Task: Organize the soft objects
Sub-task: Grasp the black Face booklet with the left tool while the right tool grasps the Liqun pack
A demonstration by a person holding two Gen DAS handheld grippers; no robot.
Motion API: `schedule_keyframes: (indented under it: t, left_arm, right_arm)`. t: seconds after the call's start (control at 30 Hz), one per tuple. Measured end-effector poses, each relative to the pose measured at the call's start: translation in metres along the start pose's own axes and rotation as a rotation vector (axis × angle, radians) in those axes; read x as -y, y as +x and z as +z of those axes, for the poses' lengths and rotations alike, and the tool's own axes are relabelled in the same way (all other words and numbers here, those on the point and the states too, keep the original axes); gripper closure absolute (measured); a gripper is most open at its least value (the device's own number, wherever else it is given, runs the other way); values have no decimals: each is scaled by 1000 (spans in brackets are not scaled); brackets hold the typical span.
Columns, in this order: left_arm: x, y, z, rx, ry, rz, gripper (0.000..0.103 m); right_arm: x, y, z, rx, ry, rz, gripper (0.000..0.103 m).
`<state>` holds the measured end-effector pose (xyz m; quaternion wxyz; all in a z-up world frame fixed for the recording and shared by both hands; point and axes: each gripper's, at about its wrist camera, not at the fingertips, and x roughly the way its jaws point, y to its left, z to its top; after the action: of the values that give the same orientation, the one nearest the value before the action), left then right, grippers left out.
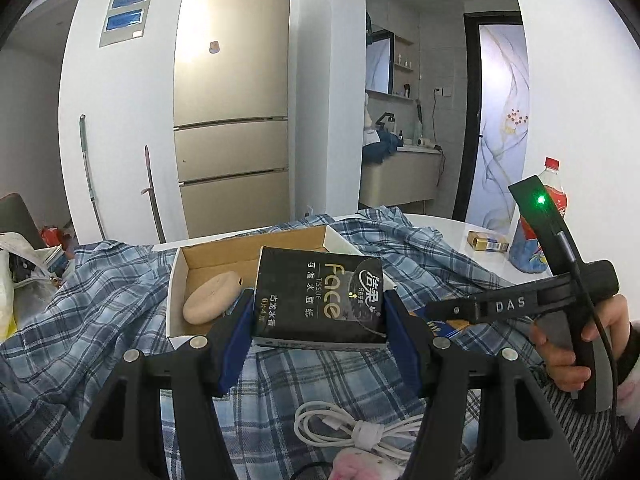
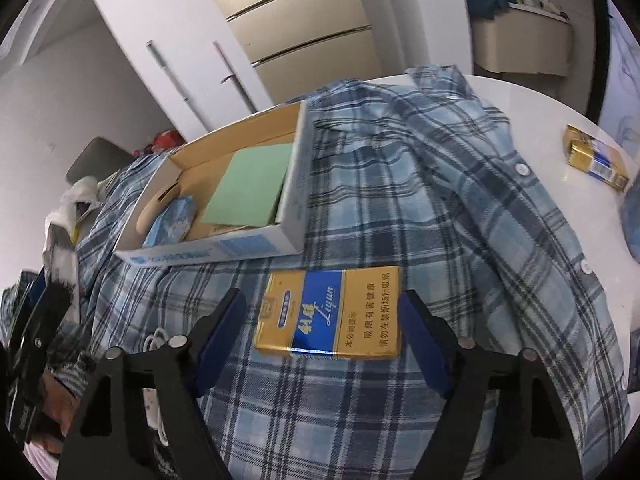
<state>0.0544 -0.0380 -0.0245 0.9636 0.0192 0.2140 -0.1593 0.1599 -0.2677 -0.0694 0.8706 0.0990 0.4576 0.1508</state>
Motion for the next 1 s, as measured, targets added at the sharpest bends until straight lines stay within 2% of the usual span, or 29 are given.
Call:
schedule_keyframes:
  t: [0.17, 0.3, 0.43, 0.57, 0.67, 0.77, 0.9, 1.0]
  left_arm:
    - [1, -2, 0, 13, 3, 1, 39]
    - [0, -3, 0, 17, 2, -2, 39]
    - [0, -4, 0, 17, -2, -3, 39]
    - [0, -6, 1, 26, -4, -1, 39]
    - [0, -6, 1, 28, -5, 0, 39]
    - [-1, -6, 1, 28, -8, 2, 39]
    - [-2, -7, 1, 32, -15, 3, 39]
    - [-3, -7, 1, 36, -19, 10, 39]
  right_arm:
    - [-26, 8, -7, -61, -150, 67, 26]
    - [-34, 2, -5, -21, -184, 64, 26]
    - [-35, 11, 16, -34, -161, -7, 26]
    - [-27, 33, 31, -101, -148, -48, 32]
    - [-25, 43, 29, -186, -154, 5, 32]
    - [-32, 42, 16, -260, -194, 104, 32]
    - [-56, 32, -6, -263, -293, 92, 32]
    - [-76, 30, -15, -217, -361, -2, 32]
